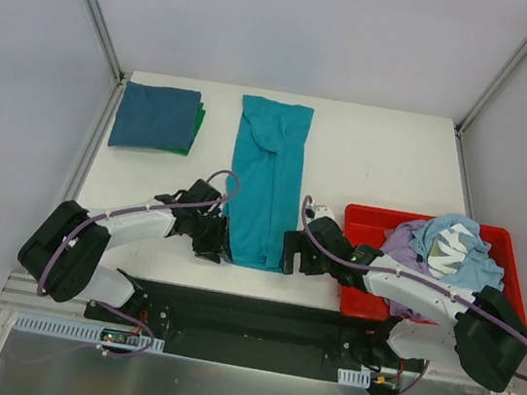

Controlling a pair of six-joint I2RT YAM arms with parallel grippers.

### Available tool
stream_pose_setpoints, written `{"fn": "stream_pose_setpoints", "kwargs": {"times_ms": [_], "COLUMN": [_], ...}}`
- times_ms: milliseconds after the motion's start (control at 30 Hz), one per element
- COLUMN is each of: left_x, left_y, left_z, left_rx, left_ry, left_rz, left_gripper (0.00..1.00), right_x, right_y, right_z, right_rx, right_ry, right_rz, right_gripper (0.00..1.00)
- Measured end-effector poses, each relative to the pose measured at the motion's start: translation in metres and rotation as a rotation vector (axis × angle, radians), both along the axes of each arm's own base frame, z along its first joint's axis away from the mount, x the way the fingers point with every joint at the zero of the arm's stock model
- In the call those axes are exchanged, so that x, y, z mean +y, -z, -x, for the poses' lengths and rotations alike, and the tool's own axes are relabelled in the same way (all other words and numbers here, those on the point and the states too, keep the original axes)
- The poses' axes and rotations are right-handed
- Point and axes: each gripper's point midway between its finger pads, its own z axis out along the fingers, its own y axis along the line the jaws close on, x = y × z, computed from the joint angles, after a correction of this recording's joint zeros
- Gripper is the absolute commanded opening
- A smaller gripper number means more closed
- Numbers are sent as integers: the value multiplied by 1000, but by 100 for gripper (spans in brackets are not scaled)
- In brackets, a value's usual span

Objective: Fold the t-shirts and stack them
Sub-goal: Grab the bottom of the folded rectangular tshirt with both arms

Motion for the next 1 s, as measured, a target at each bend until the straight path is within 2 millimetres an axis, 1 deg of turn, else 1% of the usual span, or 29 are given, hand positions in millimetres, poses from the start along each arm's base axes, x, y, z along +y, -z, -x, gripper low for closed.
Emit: {"fn": "stream_pose_setpoints", "kwargs": {"times_ms": [33,100,267,333,467,567,600,667,700,733,767,867,933,1000], "left_x": [-2,-4,-2,0,1,1,1,1,1,1,1,6,10,13], "left_y": [1,3,7,8,10,11,11,11,10,10,9,9,9,9], "left_z": [3,7,10,10,9,8,8,8,8,8,8,9,13,19], "left_rx": [9,24,34,34,33,33,33,32,30,29,23,-2,-12,-21], "left_ry": [13,24,21,17,12,12,12,12,12,13,13,8,7,7], "left_rz": [1,-2,-16,-24,-36,-38,-39,-39,-38,-37,-36,-43,-42,-36], "left_gripper": [29,23,10,1,0,0,0,0,0,0,0,0,0,0], "right_x": [0,1,3,5,11,15,18,27,30,33,36,42,41,41], "right_y": [0,1,2,3,8,16,16,17,18,20,21,25,28,28], "right_z": [0,1,3,4,4,4,3,1,1,2,4,11,19,28], "right_rx": [2,8,27,35,59,83,82,86,91,101,113,156,182,206], "right_ry": [-1,-3,9,13,22,31,32,26,18,10,-2,-30,-46,-69], "right_rz": [0,-1,-15,-22,-44,-45,-56,-84,-95,-99,-106,-125,-127,-138], "right_gripper": [97,96,92,90,85,78,73,53,38,30,24,9,3,2]}}
